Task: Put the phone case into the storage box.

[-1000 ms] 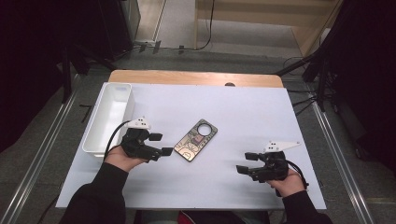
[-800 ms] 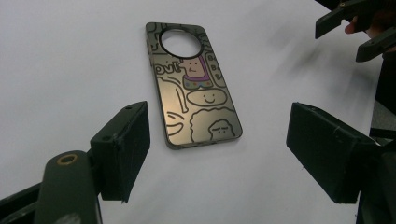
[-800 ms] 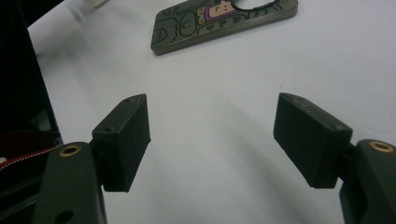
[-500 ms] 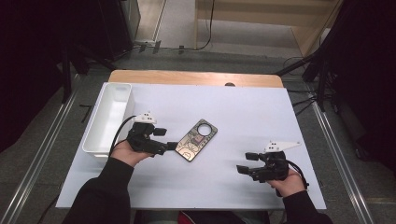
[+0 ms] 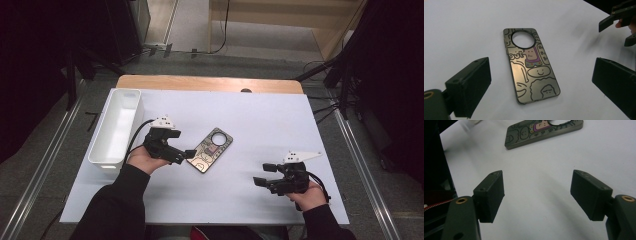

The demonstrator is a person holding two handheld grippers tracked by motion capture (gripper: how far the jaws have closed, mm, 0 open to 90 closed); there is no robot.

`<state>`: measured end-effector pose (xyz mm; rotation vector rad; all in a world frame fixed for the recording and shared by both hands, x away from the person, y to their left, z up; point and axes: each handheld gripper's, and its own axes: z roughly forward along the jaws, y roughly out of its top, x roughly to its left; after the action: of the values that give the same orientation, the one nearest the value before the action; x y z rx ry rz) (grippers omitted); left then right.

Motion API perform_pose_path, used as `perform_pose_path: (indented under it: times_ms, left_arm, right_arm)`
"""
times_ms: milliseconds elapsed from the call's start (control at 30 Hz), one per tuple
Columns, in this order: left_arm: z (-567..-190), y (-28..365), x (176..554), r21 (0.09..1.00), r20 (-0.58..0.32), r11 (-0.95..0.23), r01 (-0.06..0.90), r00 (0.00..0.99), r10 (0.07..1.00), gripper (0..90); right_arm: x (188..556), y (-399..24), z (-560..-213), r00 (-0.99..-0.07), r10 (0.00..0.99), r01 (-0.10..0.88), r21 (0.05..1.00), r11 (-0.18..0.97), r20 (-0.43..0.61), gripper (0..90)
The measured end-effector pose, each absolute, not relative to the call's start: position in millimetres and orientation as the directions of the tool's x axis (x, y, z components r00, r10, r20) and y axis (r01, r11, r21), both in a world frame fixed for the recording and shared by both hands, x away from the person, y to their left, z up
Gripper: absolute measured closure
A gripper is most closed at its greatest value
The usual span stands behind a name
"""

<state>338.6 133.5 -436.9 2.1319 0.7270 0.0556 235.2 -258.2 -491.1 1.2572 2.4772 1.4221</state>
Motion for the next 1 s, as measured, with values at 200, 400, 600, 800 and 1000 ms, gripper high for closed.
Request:
perform_pose_path:
  times_ms: [200,400,600,800,1000]
  left_arm:
    - [-437,125,344,0.731,-0.204,-0.479,0.485,0.826,0.525,0.0]
    - [-441,120,349,0.722,-0.199,-0.484,0.495,0.818,0.539,0.0]
    - [-446,109,354,0.712,-0.199,-0.496,0.497,0.82,0.536,0.0]
    - [-448,101,358,0.706,-0.196,-0.502,0.499,0.819,0.539,0.0]
    - [-452,94,361,0.708,-0.196,-0.496,0.503,0.815,0.546,0.0]
  right_arm:
    - [235,-258,-491,-0.673,0.649,0.634,0.728,0.26,0.354,26.0]
    - [235,-258,-491,-0.676,0.648,0.63,0.732,0.26,0.351,26.0]
    - [235,-258,-491,-0.676,0.646,0.631,0.731,0.26,0.354,26.0]
    - [235,-258,-491,-0.674,0.647,0.633,0.729,0.26,0.355,26.0]
    - [236,-258,-492,-0.675,0.646,0.632,0.73,0.26,0.355,26.0]
